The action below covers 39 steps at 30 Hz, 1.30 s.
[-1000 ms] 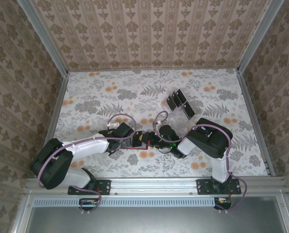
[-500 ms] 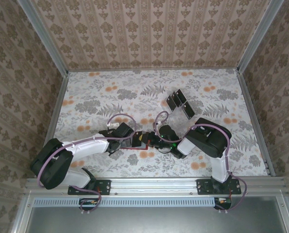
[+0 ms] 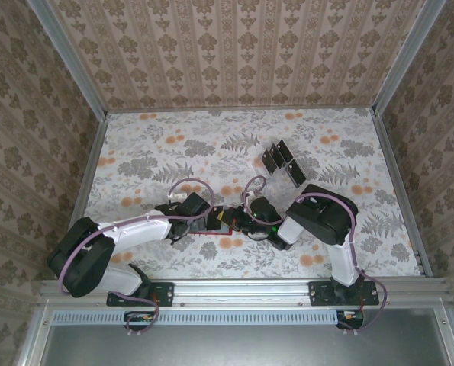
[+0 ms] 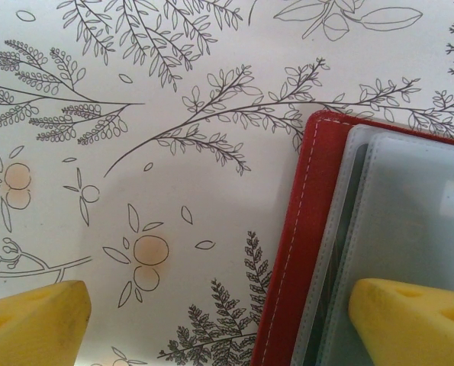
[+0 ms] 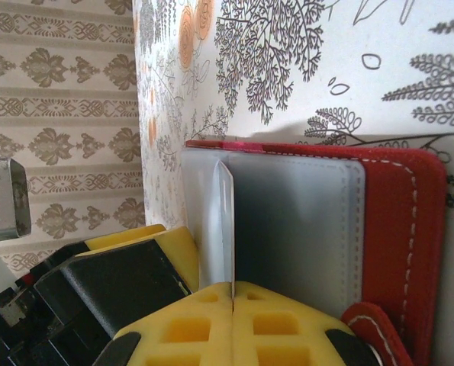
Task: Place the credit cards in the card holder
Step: Insert the credit card into the card slot.
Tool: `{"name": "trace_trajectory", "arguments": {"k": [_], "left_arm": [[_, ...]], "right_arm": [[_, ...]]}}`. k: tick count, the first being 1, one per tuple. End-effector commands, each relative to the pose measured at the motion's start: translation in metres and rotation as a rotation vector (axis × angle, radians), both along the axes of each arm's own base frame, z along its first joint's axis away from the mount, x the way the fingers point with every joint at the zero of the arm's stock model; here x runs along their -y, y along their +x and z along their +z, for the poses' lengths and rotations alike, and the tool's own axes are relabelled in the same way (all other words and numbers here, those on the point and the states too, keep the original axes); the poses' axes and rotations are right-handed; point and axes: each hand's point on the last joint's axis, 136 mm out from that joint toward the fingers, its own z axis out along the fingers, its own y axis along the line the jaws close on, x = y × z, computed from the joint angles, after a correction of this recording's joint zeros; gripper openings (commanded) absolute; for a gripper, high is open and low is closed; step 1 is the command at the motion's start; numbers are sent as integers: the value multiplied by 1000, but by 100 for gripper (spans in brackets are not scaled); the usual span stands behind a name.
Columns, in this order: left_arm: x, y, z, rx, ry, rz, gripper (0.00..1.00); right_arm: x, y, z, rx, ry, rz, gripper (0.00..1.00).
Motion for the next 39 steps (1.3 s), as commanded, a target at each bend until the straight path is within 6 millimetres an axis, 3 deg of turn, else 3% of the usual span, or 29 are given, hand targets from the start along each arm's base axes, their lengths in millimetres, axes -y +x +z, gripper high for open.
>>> {"name": "trace_trajectory", "arguments": {"k": [1, 15, 26, 39], "left_arm": [[-28, -33, -23, -145, 113, -8, 99], [-29, -33, -23, -143, 117, -5, 99], [-29, -34, -23, -146, 120, -3, 99], [-41, -39, -20, -136, 143, 35, 99]], "right_arm": [[6, -6, -21, -47, -44, 4, 0], [20, -15, -28, -74, -198, 6, 0], [10, -13, -20, -40, -178, 39, 0], [35, -12, -31, -81, -322, 14, 0]]}}
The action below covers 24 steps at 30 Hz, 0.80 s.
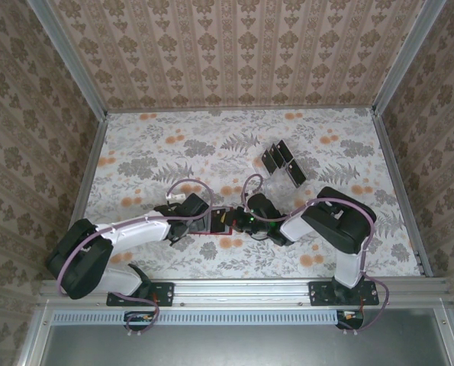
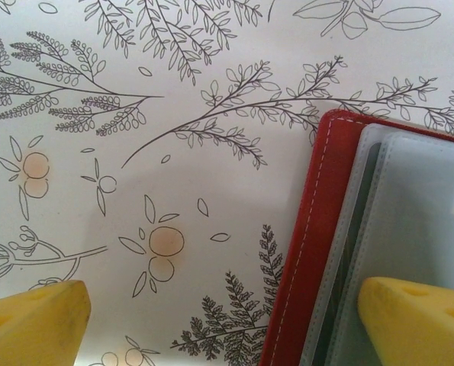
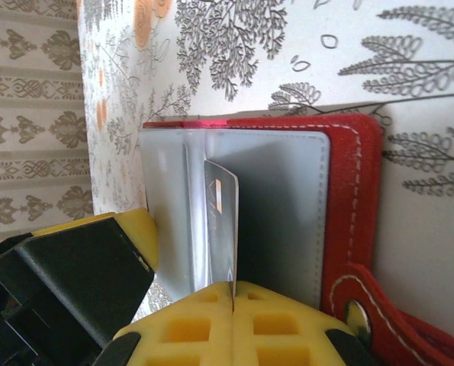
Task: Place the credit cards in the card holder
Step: Insert the credit card into the card slot.
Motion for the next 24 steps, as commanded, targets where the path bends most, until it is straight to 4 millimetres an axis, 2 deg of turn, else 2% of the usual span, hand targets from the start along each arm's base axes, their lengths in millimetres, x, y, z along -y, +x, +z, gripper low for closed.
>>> {"name": "trace_trajectory", "arguments": {"k": [1, 6, 17, 24], "left_arm": [[-36, -36, -22, -144, 135, 8, 100], [-38, -39, -24, -140, 127, 15, 99], [-40, -42, -26, -138, 118, 24, 100], [-40, -43, -30, -147, 122, 26, 100]], "right_arm": [[22, -5, -27, -59, -141, -24, 0], [17, 0, -14, -26, -101, -8, 0], [0, 12, 48, 121, 58, 5, 0], [-10, 11, 53, 155, 78, 32, 0]]}}
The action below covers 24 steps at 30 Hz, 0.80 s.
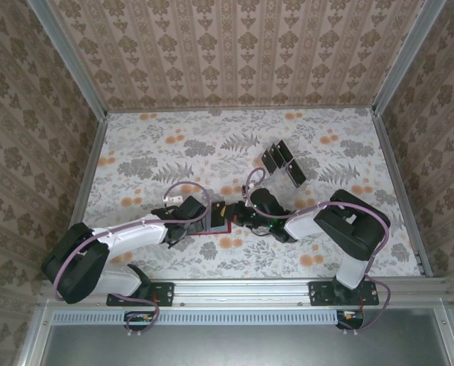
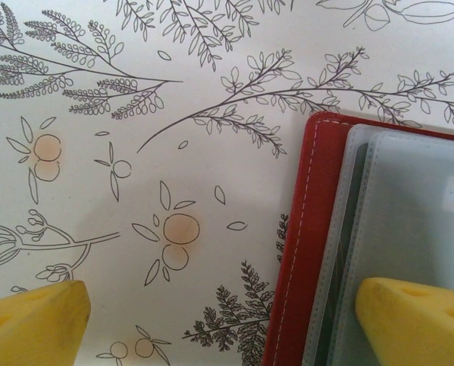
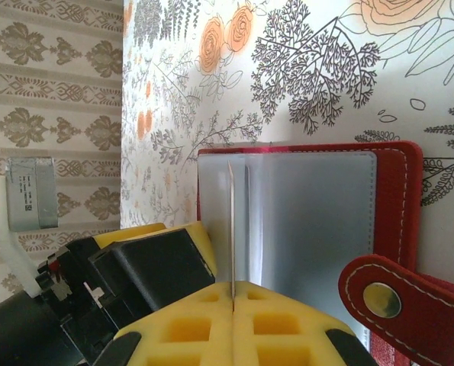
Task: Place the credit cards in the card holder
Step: Insert the credit card into the card slot.
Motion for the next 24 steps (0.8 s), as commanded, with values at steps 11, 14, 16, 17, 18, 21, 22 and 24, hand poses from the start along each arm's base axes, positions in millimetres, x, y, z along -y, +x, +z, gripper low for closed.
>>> {"name": "trace_trajectory", "arguments": {"k": [11, 14, 16, 17, 18, 21, 22, 24], "left_arm": [[-37, -39, -28, -159, 149, 8, 100], [-37, -38, -27, -158, 149, 9, 100], [-37, -38, -27, -158, 150, 8, 100], [-38, -38, -27, -159, 150, 8, 100], [-38, -38, -27, -159, 150, 10, 100], [-38, -38, -27, -157, 150, 10, 100], [-38, -38, -27, -158, 152, 9, 100], [-38, -38, -27, -158, 152, 9, 100]], "right_arm": [[-17, 7, 3, 86, 64, 29, 0], [-18, 7, -1, 82, 62, 29, 0], [-18, 8, -3, 77, 67, 26, 0], [-19, 8, -5, 75, 68, 27, 0], [-19, 8, -5, 75, 70, 25, 0], [-22, 8, -6, 74, 72, 27, 0], [-22, 9, -6, 74, 75, 27, 0], [-23, 10, -7, 72, 76, 24, 0]]}}
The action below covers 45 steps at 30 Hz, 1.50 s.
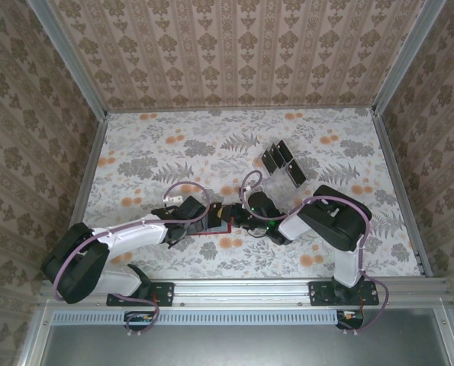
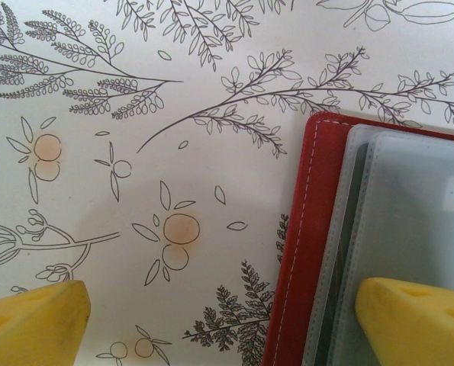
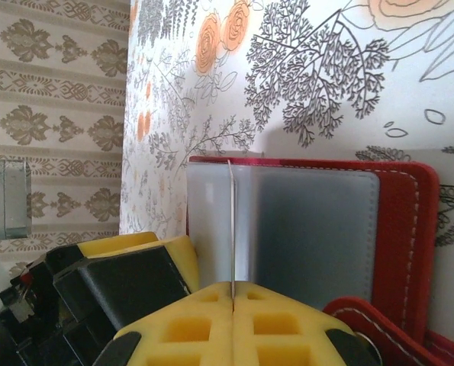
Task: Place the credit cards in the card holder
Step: Insert the credit card into the card slot.
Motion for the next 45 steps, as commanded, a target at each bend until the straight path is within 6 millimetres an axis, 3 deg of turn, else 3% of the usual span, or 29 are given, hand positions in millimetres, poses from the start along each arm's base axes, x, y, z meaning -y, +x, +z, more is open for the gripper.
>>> {"name": "trace_trajectory", "arguments": {"k": [1, 45], "left_arm": [[-37, -38, -27, -158, 151, 8, 100], [-38, -37, -26, -155, 156, 10, 100]], "right_arm": [[-11, 4, 10, 38, 42, 14, 0], [-7, -13, -20, -32, 33, 13, 0]]}}
